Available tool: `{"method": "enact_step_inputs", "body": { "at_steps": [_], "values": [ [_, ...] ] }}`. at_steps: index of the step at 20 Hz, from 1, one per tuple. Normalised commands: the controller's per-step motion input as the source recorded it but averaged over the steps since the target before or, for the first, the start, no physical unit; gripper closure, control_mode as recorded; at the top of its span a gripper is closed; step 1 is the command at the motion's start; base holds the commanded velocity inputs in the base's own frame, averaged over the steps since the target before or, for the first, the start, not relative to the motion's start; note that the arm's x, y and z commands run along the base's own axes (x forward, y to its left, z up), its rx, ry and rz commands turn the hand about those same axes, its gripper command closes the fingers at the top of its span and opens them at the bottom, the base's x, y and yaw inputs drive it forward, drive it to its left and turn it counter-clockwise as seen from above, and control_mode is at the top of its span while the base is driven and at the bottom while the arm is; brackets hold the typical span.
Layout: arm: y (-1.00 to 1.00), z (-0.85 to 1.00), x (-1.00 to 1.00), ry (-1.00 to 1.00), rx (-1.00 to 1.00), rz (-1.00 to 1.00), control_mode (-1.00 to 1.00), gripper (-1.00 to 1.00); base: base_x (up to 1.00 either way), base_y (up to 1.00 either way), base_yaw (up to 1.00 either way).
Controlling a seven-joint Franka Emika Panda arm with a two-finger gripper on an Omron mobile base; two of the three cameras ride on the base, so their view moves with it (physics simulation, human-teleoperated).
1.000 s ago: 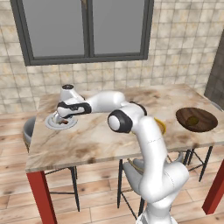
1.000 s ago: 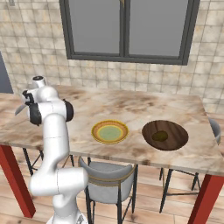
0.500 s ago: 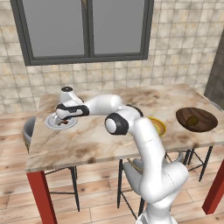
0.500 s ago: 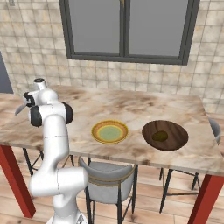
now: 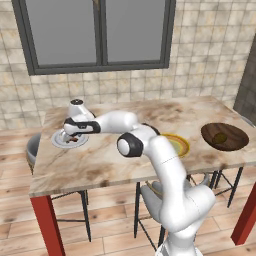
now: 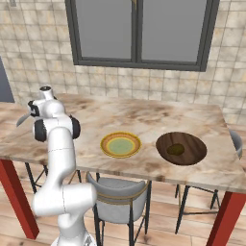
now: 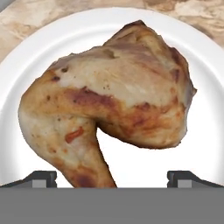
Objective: Pick the chicken drumstick and avocado from their plates and place them in the bowl. Then put the bowl in the fridge.
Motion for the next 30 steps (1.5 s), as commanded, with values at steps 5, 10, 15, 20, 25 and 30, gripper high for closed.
{"method": "enact_step_inputs", "body": {
  "at_steps": [5, 10, 15, 20, 25, 30],
  "values": [
    [0.03, -0.07, 0.01, 0.05, 0.0, 0.0, -1.0, -1.0, 0.0, 0.0, 0.0],
    [0.06, -0.08, 0.0, 0.05, 0.0, 0.0, -1.0, 1.0, 0.0, 0.0, 0.0],
    [0.06, -0.11, 0.0, 0.03, 0.0, 0.0, -1.0, 1.0, 0.0, 0.0, 0.0],
    [0.05, -0.08, 0.0, 0.0, 0.0, 0.0, -1.0, 1.0, 0.0, 0.0, 0.0],
    [0.02, -0.02, -0.02, 0.0, 0.0, 0.0, -1.0, 1.0, 0.0, 0.0, 0.0],
    [0.0, 0.13, -0.03, -0.02, 0.0, 0.0, -1.0, 1.0, 0.0, 0.0, 0.0]
  ]
}}
